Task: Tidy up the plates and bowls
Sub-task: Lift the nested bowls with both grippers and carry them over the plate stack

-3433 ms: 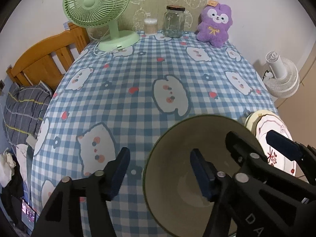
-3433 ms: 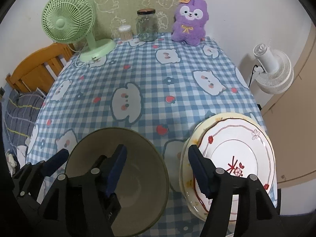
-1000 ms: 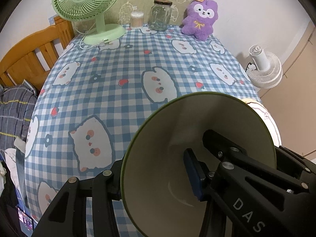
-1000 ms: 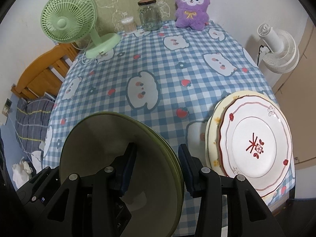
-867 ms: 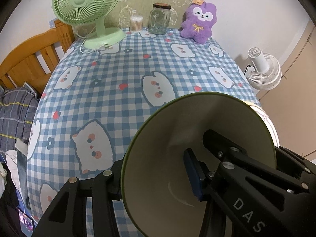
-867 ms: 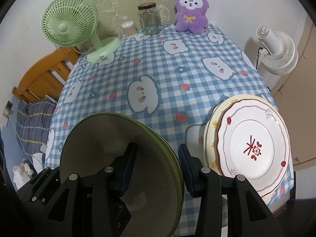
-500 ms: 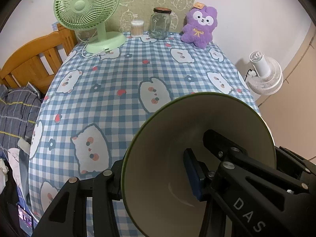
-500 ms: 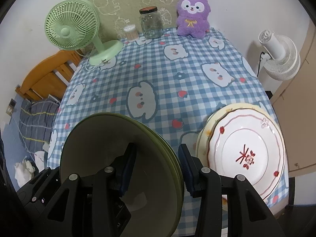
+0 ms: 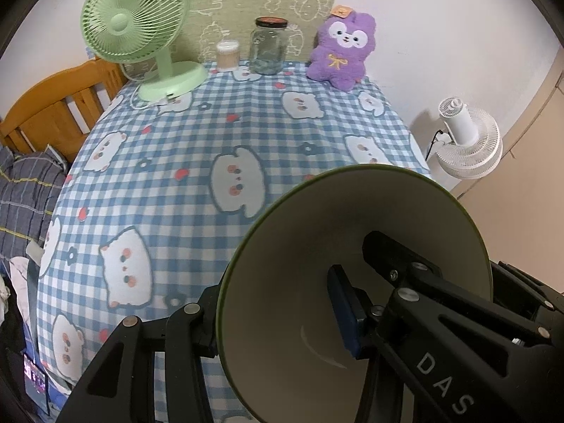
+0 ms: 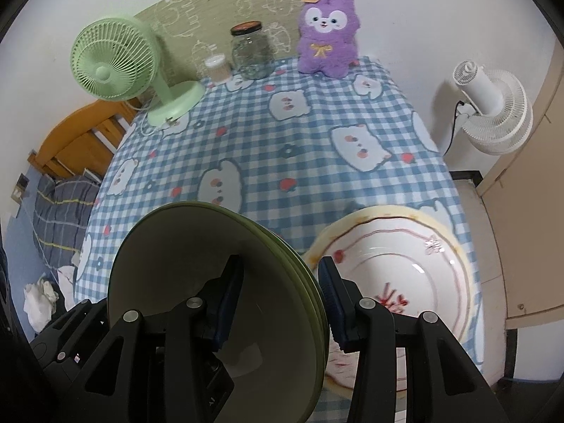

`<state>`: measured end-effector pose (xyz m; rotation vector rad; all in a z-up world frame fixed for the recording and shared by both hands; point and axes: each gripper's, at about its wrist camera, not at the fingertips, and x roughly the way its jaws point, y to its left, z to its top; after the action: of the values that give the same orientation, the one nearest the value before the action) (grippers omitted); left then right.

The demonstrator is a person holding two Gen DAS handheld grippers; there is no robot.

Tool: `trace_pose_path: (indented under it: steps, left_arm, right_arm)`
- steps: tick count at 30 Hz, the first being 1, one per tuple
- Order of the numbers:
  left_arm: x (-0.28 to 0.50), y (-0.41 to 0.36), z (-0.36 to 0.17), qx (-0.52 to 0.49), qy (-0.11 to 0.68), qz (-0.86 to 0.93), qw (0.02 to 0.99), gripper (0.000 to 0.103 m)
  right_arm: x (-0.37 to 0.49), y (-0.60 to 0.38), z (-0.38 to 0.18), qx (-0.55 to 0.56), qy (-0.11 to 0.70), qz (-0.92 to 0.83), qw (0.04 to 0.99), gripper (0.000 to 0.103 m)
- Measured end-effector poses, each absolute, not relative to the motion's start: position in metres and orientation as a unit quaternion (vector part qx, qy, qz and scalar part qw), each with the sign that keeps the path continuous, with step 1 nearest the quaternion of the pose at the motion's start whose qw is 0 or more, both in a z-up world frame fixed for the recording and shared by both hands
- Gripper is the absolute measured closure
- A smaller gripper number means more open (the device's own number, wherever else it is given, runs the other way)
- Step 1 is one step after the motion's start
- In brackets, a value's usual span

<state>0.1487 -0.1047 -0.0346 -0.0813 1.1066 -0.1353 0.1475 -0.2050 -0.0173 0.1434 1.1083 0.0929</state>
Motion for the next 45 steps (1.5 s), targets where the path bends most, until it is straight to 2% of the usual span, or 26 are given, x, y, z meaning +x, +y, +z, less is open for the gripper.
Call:
trace_pose_path:
  steps: [26, 45]
  left_arm:
    - [0.165, -0.210, -0.055, -0.043, 0.547, -0.079, 0.832, 0.053]
    - [0.175, -0.223, -0.075, -0.047, 0.556, -0.052, 0.828, 0.053]
  right_arm:
    - [0.161, -0.311, -0.038, 0.070, 0.545, 0.022, 0.835, 0.056]
    - [0.177, -0.324, -0.061, 0.069, 0.556, 0.043, 0.827, 0.056]
